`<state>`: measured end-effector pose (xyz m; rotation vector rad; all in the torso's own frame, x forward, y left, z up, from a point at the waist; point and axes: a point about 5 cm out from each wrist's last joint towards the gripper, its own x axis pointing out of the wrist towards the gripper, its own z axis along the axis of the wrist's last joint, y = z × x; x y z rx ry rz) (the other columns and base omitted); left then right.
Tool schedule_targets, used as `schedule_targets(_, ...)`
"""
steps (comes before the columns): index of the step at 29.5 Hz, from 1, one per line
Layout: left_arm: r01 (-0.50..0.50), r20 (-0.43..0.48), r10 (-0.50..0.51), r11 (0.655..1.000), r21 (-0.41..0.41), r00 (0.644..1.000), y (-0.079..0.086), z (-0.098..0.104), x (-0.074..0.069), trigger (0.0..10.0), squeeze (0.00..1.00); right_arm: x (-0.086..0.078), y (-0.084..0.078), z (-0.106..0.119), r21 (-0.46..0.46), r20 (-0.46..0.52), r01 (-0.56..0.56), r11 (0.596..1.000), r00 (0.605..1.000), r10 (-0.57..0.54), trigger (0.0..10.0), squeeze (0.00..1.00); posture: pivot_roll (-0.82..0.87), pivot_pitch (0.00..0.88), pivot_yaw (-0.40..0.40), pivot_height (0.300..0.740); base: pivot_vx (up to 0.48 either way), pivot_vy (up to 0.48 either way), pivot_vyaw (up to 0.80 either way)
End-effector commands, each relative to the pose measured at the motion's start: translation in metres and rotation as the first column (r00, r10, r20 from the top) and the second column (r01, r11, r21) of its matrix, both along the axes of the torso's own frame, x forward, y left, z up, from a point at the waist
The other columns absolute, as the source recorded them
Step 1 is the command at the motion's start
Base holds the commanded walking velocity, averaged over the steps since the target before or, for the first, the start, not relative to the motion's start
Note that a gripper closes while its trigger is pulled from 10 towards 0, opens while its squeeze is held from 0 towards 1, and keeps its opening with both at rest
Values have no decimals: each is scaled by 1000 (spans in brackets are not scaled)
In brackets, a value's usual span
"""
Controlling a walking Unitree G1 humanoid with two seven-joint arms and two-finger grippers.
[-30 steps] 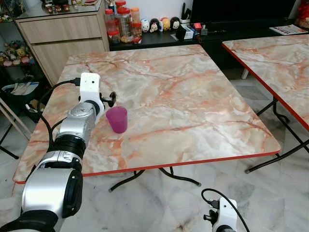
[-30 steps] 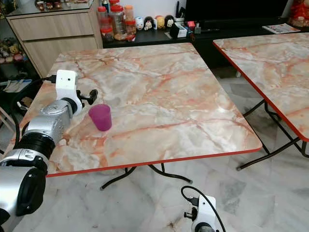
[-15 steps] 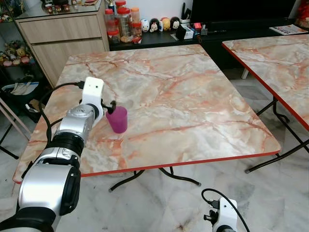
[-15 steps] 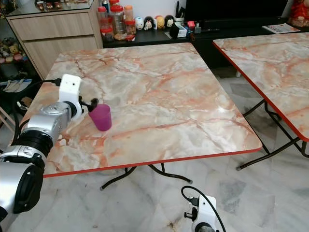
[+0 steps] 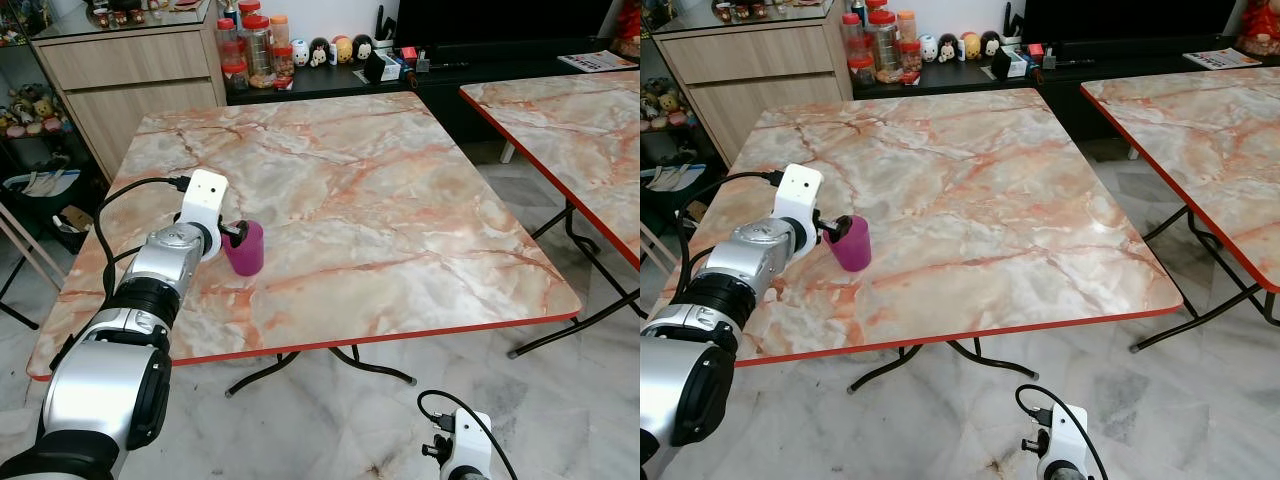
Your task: Setting the table
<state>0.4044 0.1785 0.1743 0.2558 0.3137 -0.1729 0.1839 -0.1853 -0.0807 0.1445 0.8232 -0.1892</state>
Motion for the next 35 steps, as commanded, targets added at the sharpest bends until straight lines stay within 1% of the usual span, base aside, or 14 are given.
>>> schedule_targets(1, 8, -51, -6, 999, 37, 999, 0, -12, -4, 10000, 0, -1, 0, -1, -4, -7, 1, 1000, 1000, -1, 10000, 0, -8, 0, 35, 740, 0, 0, 0)
schedule_targets(8, 23, -61, -19, 997, 75, 998, -3, -17, -5, 10000, 0, -1, 1, -1, -2, -7, 2, 1000, 1000, -2, 10000, 0, -12, 0, 36, 740, 0, 0, 0)
schedule_targets(11, 5, -55, 1, 996, 95, 998, -2, -19, -5, 10000, 0, -2, 0, -1, -3, -9, 3, 1000, 1000, -3, 10000, 0, -12, 0, 37, 740, 0, 0, 0)
schedule_targets(16, -36, -39, 40, 996, 87, 998, -1, -19, -4, 10000, 0, -4, 0, -2, -3, -13, 5, 1000, 1000, -5, 10000, 0, -14, 0, 36, 740, 0, 0, 0)
schedule_targets(19, -55, -32, 59, 992, 114, 998, 1, -18, -3, 10000, 0, -3, 0, -2, -4, -11, 3, 1000, 1000, -3, 10000, 0, -14, 0, 34, 740, 0, 0, 0)
schedule_targets(22, -56, -36, 61, 991, 122, 997, 2, -19, -3, 10000, 0, -3, 0, -1, -4, -10, 2, 1000, 1000, -2, 10000, 0, -14, 0, 35, 740, 0, 0, 0)
schedule_targets(25, -49, -44, 56, 989, 142, 997, 2, -20, -4, 10000, 0, -2, 0, -1, -3, -9, 1, 1000, 1000, -1, 10000, 0, -14, 0, 34, 740, 0, 0, 0)
schedule_targets(29, -13, -69, 25, 985, 172, 997, 0, -26, -6, 10000, 0, -2, 1, -1, -1, -11, -3, 1000, 1000, 3, 10000, 0, -14, 0, 34, 740, 0, 0, 0)
schedule_targets(33, 1, -69, 11, 985, 174, 998, -2, -27, -6, 10000, 0, -3, 1, -2, 0, -14, -4, 1000, 1000, 4, 10000, 0, -12, 0, 31, 740, 0, 0, 0)
schedule_targets(35, 23, -57, -13, 983, 182, 998, -3, -26, -6, 10000, 0, -3, 1, -2, 1, -15, -4, 1000, 1000, 4, 10000, 0, -12, 0, 31, 740, 0, 0, 0)
